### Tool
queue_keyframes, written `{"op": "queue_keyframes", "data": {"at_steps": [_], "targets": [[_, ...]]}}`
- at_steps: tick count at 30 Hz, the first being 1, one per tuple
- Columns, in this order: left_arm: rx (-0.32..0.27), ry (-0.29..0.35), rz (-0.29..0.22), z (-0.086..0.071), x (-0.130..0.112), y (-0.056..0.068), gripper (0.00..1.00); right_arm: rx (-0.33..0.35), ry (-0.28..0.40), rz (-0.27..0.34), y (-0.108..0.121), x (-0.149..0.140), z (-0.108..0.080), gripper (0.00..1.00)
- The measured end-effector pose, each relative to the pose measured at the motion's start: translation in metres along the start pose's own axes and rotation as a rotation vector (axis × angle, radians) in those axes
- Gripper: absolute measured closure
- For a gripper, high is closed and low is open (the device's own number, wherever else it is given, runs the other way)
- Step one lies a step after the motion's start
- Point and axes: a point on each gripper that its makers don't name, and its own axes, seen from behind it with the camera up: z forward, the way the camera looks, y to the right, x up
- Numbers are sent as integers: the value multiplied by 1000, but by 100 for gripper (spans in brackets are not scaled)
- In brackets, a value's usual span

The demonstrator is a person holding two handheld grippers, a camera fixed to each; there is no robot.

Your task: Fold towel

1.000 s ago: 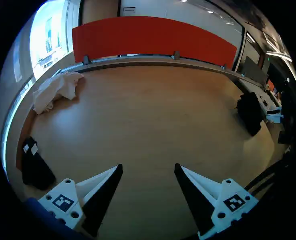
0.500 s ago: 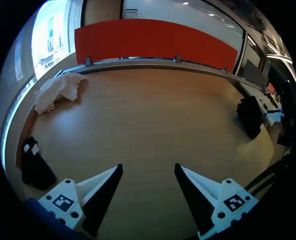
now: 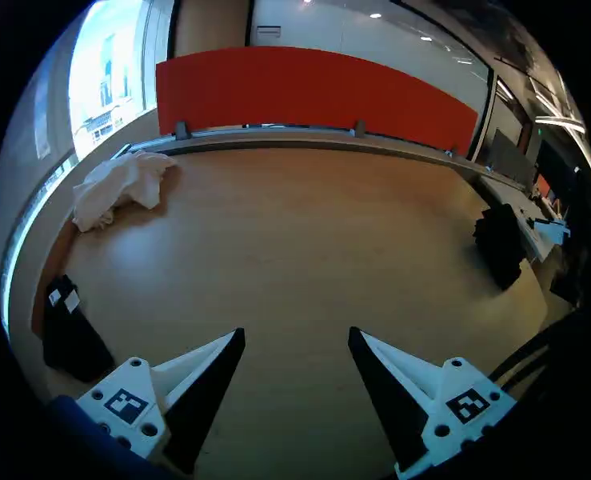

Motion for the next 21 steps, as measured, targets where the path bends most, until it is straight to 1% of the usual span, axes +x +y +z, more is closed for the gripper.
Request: {"op": "queue_keyframes", "data": {"at_steps": [5,9,14,18,21], "targets": [[7,23,-9,0,7,-3,4,6,46,33,-6,7,1,0],[13,41,-14,-2,13,-5,4,12,61,54,-9,9,2,0],[21,70,-17,-3,22,-9,4,18,71,59,-11,12,5,0],[33,110,-24,-4,32,-12,4,19,79,56,-13,15,6,0],[47,160,-37,-5,45,-16,4,20,92,56,-16,19,6,0]]}}
